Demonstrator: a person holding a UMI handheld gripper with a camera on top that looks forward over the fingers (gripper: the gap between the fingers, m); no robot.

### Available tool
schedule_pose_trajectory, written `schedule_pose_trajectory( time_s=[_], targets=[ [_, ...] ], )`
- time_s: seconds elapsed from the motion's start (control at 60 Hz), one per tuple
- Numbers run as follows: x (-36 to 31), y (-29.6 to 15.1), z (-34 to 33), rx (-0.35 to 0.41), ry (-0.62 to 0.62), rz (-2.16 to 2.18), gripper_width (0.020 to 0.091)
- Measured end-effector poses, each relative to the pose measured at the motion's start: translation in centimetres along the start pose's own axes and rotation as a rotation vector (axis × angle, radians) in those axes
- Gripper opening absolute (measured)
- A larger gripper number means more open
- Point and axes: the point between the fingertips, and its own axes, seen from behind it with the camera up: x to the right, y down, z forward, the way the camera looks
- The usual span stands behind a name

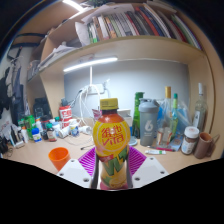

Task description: Pour water

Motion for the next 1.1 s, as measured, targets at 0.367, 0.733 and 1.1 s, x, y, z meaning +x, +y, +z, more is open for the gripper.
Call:
schedule_pose_trajectory(
  time_s=[0.367, 0.733, 1.1],
  targets=[
    [0.1, 2.6, 0.1, 0.017, -0.031, -0.004, 0.0436],
    [1.4, 3.2, -2.4, -0.037, -0.006, -0.004, 0.0842],
    [-0.2, 5.3, -17.7, -0.014, 0.0, -0.073, 0.0847]
  ],
)
